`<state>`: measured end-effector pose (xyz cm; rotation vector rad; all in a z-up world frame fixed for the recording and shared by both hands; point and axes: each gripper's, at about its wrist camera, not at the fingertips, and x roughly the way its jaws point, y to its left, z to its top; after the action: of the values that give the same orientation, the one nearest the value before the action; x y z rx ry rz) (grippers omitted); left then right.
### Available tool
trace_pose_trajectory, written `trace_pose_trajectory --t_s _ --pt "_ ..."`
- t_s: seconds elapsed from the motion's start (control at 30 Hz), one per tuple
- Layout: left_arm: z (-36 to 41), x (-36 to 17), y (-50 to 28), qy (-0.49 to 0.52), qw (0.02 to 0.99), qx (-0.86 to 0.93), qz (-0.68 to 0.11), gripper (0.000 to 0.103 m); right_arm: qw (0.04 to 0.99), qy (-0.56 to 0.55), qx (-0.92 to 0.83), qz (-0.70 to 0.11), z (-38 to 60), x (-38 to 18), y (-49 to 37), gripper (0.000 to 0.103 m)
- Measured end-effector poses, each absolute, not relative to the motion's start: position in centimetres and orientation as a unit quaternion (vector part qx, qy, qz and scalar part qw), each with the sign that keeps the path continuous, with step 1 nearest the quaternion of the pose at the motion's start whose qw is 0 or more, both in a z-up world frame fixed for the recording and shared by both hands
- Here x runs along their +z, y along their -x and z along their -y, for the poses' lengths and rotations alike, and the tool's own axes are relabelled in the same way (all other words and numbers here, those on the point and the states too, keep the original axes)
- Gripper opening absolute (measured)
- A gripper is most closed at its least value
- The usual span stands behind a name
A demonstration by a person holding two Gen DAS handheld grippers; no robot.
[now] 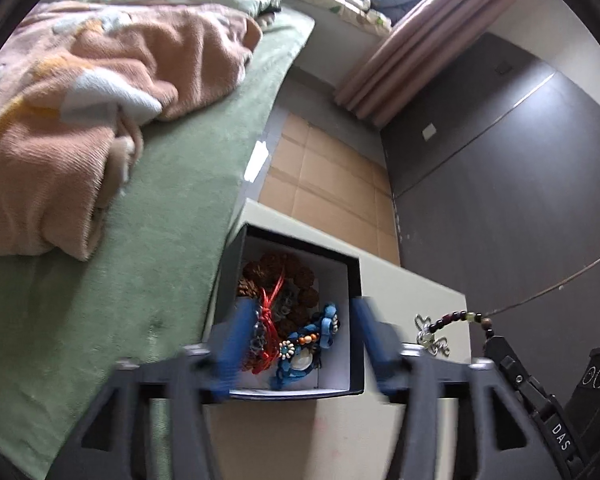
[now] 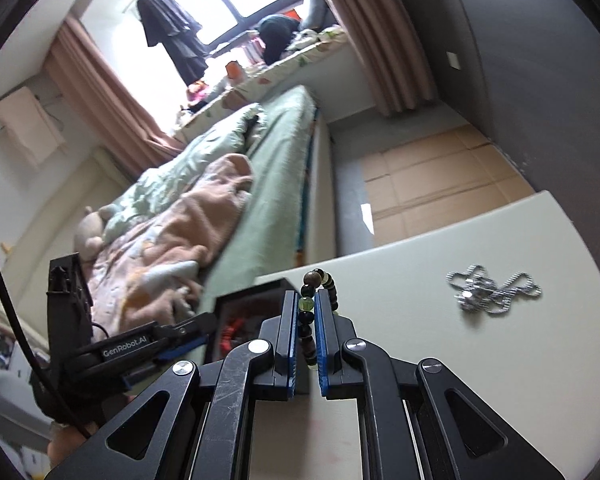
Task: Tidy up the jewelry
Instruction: 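Lower the red bracelet into the box and open the left gripper while the right gripper grasps the beaded bracelet, then carry the dark-and-green beaded bracelet into the box and open the right gripper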
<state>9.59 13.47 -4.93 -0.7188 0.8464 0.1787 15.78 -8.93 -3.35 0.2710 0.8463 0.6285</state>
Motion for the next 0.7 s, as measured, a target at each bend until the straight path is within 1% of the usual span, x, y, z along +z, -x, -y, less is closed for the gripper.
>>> trace_pose_trajectory --t_s 0.03,0.07,0.33,0.47,0.7 --pt "-13.3 -4.6 -9.1 0.335 0.851 0.089 -0.395 0.075 0.853 -0.130 0.306 -0.402 8.4 -3.3 -15.6 0.009" --pt "-13.3 -4.3 -8.8 0.328 0.855 0.095 -0.391 0.077 0.851 -0.131 0.310 -0.403 8.0 -3.2 -15.5 0.009" --pt "-14.1 -3.8 -7.5 0.311 0.856 0.142 -0.387 0.078 0.831 -0.161 0.344 -0.406 6.0 -3.8 -15.8 0.009" --pt "-15.0 -3.5 -6.9 0.318 0.859 0.163 -0.366 0.086 0.821 -0.169 0.364 -0.407 4.5 -3.9 -15.9 0.009" --pt "-16.0 -3.5 -6.5 0.330 0.856 0.175 -0.357 0.087 0.801 -0.177 0.393 -0.415 2.2 -4.8 -15.6 0.010"
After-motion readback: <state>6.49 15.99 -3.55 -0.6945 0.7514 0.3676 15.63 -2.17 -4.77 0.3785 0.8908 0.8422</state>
